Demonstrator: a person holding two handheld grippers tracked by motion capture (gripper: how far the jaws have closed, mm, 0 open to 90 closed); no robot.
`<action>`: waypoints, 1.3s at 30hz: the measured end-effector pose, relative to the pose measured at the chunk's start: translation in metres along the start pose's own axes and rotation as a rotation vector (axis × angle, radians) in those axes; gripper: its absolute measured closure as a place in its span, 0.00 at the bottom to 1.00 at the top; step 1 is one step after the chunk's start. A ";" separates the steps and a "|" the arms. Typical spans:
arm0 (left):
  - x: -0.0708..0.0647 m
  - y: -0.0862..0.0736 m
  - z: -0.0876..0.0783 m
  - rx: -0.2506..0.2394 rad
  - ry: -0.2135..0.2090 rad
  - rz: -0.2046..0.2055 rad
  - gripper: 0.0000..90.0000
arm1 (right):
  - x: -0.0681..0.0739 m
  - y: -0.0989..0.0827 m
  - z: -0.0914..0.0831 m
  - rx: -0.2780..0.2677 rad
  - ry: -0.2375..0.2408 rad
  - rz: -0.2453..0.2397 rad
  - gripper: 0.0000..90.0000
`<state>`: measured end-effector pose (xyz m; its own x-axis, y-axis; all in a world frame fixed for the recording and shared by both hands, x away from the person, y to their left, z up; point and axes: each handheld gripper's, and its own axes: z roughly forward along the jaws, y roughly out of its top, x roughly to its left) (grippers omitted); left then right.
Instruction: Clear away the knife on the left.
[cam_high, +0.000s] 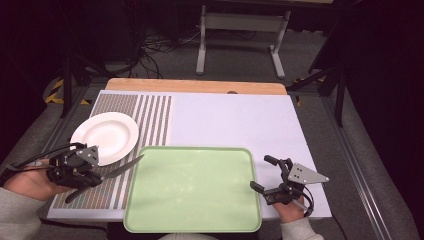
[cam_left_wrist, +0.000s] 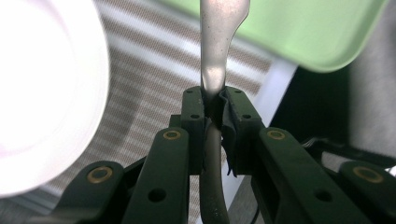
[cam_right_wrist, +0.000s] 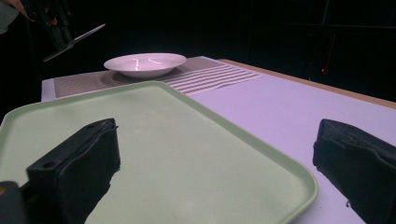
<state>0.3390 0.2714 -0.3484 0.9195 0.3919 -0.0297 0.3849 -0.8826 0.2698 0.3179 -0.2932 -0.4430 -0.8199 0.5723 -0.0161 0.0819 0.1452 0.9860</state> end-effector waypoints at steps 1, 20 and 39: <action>-0.001 0.001 0.000 -0.013 -0.011 -0.010 0.89 | 0.000 0.000 0.000 -0.001 0.001 0.000 0.02; -0.012 0.034 0.015 -0.263 -0.140 -0.077 0.89 | 0.000 0.000 0.000 -0.003 0.005 0.000 0.02; -0.025 0.060 0.048 -0.282 -0.210 -0.073 0.89 | 0.000 0.000 0.001 0.002 0.009 -0.002 0.02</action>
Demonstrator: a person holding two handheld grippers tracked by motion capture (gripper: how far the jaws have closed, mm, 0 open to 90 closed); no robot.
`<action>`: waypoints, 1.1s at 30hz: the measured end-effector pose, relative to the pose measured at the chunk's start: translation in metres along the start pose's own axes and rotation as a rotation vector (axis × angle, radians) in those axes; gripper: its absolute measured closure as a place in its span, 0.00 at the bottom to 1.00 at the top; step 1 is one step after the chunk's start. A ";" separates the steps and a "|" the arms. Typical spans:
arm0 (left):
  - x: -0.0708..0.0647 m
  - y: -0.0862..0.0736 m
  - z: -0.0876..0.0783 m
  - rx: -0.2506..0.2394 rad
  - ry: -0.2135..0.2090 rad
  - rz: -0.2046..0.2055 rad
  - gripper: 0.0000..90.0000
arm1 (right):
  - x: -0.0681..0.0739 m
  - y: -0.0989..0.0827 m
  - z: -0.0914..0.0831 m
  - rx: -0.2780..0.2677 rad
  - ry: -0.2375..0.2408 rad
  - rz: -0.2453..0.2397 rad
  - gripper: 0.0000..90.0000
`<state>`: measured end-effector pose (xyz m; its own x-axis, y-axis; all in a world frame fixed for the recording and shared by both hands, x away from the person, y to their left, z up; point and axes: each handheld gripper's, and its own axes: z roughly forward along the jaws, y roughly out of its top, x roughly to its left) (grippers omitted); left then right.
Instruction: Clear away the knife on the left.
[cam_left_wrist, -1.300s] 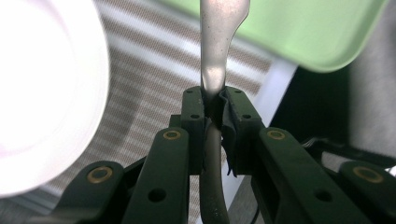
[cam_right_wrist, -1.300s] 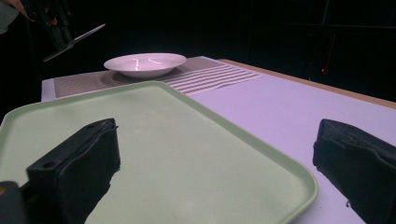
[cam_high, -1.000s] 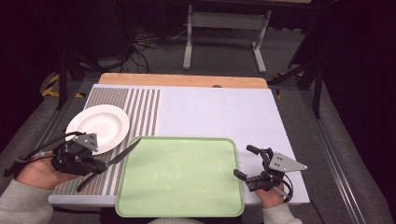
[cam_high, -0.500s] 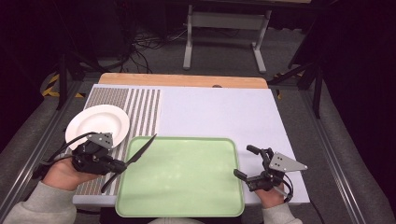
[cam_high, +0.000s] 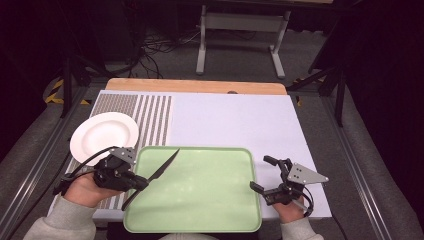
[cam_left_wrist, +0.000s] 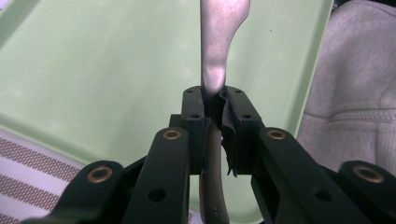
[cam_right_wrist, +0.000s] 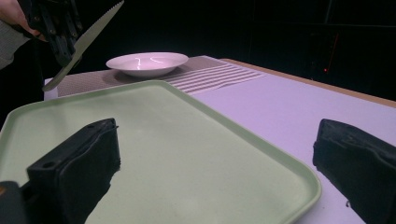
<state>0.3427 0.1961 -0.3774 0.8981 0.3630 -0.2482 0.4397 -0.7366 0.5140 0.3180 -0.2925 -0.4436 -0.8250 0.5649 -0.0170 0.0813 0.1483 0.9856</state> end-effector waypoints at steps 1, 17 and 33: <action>0.000 0.001 0.001 0.002 0.001 0.001 0.89 | 0.000 0.000 0.000 0.001 0.001 -0.002 0.02; -0.004 0.008 0.023 0.034 -0.045 -0.016 0.89 | 0.001 0.000 0.000 0.004 0.003 -0.006 0.02; -0.004 0.014 0.050 0.146 -0.054 -0.057 0.89 | 0.002 0.001 -0.001 0.002 0.004 -0.010 0.02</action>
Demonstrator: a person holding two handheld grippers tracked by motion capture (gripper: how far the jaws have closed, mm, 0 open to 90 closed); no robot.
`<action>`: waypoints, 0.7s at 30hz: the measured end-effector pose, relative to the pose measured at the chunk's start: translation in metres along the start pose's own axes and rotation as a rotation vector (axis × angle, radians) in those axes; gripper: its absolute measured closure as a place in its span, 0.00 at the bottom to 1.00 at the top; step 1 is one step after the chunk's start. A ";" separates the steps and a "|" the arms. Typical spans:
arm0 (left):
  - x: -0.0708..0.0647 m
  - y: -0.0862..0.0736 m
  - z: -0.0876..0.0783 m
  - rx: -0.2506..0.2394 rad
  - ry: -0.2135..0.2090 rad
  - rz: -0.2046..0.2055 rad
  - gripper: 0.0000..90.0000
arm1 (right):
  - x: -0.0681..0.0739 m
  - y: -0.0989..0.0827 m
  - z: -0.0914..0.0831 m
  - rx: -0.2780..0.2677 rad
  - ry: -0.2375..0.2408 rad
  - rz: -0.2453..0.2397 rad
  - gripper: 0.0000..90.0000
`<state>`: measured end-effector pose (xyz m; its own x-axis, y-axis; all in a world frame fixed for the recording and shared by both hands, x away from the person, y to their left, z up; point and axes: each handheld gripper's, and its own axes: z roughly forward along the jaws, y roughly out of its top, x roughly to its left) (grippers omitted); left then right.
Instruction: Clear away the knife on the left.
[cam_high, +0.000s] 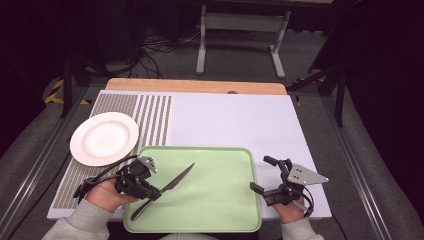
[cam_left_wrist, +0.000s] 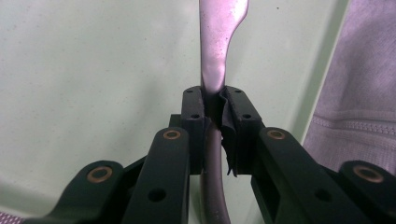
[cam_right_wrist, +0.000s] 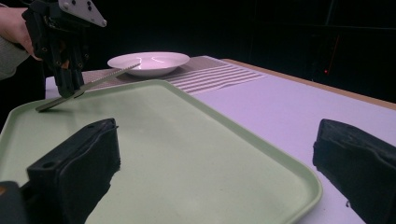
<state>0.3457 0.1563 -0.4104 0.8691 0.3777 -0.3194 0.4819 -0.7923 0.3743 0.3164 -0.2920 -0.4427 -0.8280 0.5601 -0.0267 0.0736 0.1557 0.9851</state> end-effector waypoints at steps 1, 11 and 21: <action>0.000 0.001 0.001 0.008 0.000 -0.002 0.89 | 0.000 0.000 0.000 0.000 0.000 0.000 0.02; 0.000 0.005 0.012 0.058 0.011 -0.050 0.89 | 0.000 0.000 0.000 0.000 0.003 0.000 0.02; 0.000 0.008 0.022 0.106 0.025 -0.094 0.89 | 0.000 0.000 0.001 0.000 0.004 0.004 0.02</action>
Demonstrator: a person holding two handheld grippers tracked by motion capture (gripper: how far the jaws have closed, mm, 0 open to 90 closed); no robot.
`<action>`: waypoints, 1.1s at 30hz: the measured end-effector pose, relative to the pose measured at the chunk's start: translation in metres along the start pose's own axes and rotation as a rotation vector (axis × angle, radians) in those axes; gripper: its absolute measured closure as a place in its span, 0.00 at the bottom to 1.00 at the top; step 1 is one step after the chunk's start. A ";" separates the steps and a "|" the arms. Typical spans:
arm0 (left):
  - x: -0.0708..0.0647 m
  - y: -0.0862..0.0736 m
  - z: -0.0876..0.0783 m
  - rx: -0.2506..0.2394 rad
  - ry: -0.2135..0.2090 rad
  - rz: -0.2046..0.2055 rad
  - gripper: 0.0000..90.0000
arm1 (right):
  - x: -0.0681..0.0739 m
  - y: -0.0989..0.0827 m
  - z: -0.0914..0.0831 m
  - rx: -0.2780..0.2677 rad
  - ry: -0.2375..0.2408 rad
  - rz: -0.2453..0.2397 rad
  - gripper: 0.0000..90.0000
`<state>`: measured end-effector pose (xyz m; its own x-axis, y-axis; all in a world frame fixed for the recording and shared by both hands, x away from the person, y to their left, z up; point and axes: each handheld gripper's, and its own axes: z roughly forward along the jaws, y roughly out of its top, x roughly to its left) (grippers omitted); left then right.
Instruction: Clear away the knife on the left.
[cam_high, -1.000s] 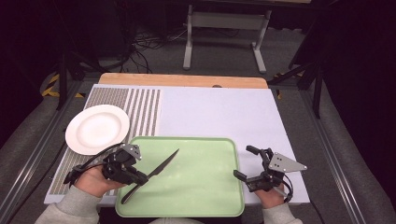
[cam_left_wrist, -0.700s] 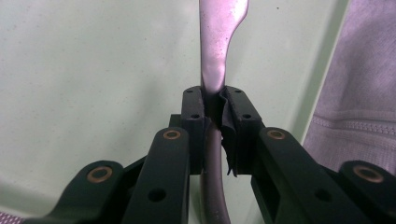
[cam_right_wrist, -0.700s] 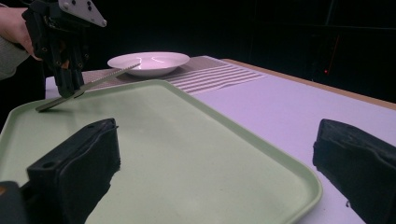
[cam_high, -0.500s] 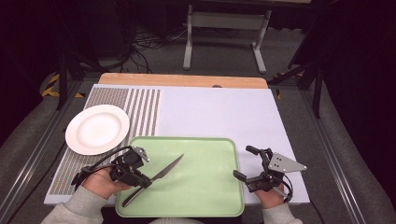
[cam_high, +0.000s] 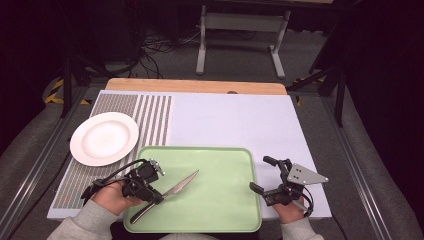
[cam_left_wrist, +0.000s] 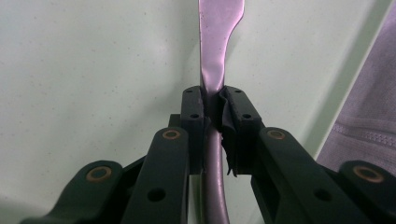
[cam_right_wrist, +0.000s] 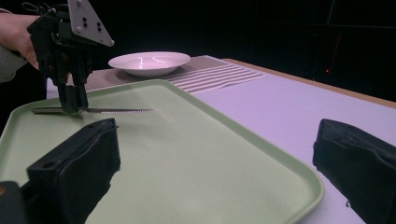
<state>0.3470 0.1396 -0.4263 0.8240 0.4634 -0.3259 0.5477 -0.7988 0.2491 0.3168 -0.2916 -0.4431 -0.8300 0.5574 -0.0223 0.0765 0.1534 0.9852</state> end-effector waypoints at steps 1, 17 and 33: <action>0.000 0.000 0.001 0.000 0.002 0.000 0.89 | 0.000 0.000 0.000 0.000 0.000 0.000 0.02; 0.000 0.002 0.007 0.045 -0.006 0.002 0.89 | 0.000 0.000 0.000 0.001 0.002 0.004 0.02; -0.005 0.004 -0.006 -0.081 -0.007 0.081 0.44 | 0.000 0.000 0.000 0.000 0.007 0.001 0.02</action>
<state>0.3462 0.1366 -0.4182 0.8650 0.3960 -0.3081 0.4899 -0.7995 0.3477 0.3172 -0.2915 -0.4434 -0.8337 0.5519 -0.0199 0.0773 0.1524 0.9853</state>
